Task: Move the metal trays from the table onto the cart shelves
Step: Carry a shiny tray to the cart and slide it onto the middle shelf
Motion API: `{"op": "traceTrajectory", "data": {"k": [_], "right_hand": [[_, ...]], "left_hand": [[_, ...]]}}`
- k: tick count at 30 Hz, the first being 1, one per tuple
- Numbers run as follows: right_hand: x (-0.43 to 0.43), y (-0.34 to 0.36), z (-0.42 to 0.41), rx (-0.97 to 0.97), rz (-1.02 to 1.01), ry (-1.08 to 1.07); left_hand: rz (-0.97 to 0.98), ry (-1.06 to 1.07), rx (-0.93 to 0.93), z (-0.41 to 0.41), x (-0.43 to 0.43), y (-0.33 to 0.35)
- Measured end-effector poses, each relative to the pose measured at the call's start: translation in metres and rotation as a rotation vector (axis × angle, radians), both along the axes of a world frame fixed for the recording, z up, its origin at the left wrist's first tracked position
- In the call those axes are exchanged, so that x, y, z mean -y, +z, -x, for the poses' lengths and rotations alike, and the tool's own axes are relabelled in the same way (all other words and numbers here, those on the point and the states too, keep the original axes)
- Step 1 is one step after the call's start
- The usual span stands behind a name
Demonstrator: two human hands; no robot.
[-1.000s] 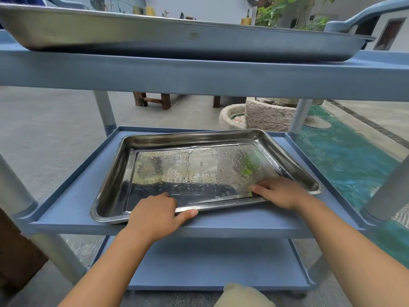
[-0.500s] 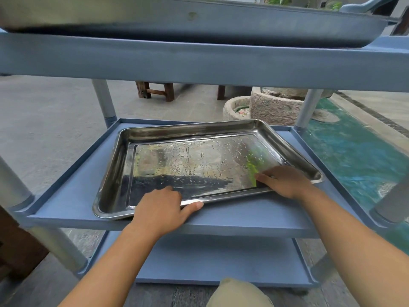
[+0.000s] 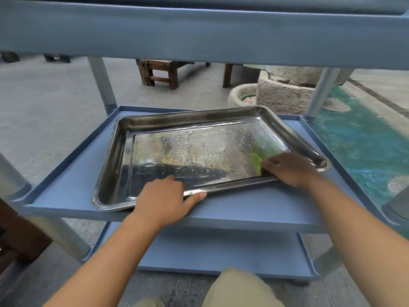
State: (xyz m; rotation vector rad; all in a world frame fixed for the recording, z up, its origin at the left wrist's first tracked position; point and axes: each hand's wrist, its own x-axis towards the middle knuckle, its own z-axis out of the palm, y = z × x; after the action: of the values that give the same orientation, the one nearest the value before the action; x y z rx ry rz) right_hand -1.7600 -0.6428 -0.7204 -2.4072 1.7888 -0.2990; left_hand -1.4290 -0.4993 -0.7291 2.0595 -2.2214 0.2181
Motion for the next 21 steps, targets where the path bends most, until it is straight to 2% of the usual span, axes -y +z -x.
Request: {"op": "traceTrajectory", "data": {"k": [5, 10, 14, 17, 19, 21], "right_hand": [[-0.008, 0.003, -0.003, -0.026, 0.026, -0.070], [-0.039, 0.002, -0.015, -0.099, 0.210, -0.133], [-0.071, 0.016, -0.021, -0.060, 0.049, -0.050], [-0.102, 0.038, -0.025, 0.061, -0.036, 0.002], [-0.126, 0.057, -0.027, 0.111, -0.125, -0.024], [-0.146, 0.078, -0.028, 0.123, -0.264, -0.078]], "left_hand": [[-0.035, 0.014, -0.007, -0.001, 0.003, 0.005], [-0.183, 0.006, -0.065, -0.002, 0.008, 0.017], [-0.443, -0.015, -0.010, -0.001, 0.010, 0.029], [-0.701, 0.017, -0.156, -0.007, 0.005, 0.047], [-0.741, 0.055, -0.238, -0.012, -0.010, 0.064], [-0.707, 0.062, -0.182, -0.014, -0.033, 0.083]]}}
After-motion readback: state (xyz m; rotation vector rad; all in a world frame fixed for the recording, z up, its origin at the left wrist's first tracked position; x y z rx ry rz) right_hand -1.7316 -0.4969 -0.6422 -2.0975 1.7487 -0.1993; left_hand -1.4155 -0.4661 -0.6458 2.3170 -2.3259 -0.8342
